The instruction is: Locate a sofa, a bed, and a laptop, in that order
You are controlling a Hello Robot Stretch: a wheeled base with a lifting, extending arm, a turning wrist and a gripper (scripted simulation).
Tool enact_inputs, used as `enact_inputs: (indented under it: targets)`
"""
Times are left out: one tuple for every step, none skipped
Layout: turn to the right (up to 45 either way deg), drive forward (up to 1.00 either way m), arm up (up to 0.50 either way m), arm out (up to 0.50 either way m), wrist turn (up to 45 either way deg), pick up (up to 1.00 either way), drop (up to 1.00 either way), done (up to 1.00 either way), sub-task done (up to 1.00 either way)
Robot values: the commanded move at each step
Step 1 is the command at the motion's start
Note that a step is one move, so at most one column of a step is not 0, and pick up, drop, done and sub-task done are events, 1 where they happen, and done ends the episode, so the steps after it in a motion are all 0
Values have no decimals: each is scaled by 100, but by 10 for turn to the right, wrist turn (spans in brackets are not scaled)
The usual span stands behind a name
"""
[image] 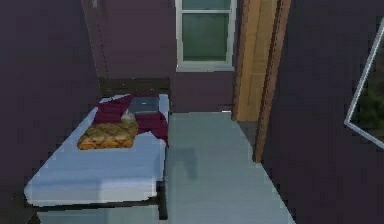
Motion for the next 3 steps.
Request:
enact_inputs:
  targets:
    - [0,35,0,0,0,0,0,0,0]
    - [-240,0,0,0,0,0,0,0,0]
    - [0,0,0,0,0,0,0,0,100]
